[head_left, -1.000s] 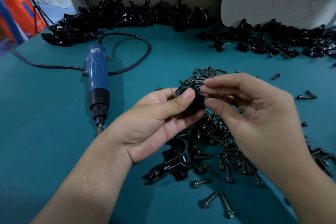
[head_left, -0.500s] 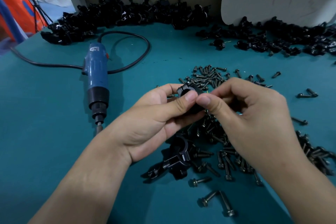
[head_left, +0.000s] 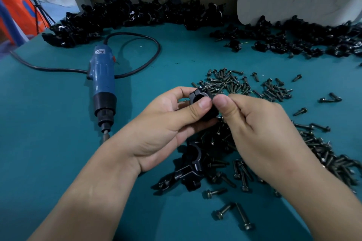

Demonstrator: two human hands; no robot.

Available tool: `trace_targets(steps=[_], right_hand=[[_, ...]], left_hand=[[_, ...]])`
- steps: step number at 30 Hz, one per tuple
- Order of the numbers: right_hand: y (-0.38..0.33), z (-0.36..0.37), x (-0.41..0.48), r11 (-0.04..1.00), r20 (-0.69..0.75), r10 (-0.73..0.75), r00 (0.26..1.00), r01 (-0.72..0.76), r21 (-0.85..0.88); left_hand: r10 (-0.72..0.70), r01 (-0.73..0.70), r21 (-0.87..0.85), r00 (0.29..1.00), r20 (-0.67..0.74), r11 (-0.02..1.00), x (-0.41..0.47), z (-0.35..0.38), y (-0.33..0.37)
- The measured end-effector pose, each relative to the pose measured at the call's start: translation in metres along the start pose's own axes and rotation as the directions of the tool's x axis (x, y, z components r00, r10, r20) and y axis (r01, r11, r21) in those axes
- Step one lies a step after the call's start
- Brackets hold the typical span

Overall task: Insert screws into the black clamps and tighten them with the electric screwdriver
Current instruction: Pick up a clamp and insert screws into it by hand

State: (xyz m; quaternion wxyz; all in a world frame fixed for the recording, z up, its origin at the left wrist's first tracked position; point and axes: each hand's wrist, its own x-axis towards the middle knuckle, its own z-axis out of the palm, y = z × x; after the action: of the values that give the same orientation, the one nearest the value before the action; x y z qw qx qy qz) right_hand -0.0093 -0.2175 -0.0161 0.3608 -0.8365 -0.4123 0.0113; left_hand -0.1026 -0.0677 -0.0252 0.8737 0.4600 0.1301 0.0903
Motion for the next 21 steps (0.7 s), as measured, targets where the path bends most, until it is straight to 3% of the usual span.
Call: trace_targets(steps=[6, 15, 21], right_hand=[[0.0014, -0.002, -0.0015, 0.997, 0.049, -0.071, 0.996, 0.071, 0.01], [0.0034, -0.0018, -0.0038, 0.999, 0.094, -0.006, 0.996, 0.002, 0.039], [0.0003, 0.0006, -0.0025, 0.999, 0.058, -0.017, 0.998, 0.015, 0.033]], left_hand=[[0.004, -0.005, -0.014, 0.999, -0.035, 1.0, -0.0004, -0.0007, 0.0003], [-0.021, 0.026, 0.113, 0.999, -0.046, 0.993, -0.0014, -0.0022, -0.0011], [0.003, 0.0, 0.041, 0.997, -0.073, 0.999, 0.0011, -0.0033, 0.0021]])
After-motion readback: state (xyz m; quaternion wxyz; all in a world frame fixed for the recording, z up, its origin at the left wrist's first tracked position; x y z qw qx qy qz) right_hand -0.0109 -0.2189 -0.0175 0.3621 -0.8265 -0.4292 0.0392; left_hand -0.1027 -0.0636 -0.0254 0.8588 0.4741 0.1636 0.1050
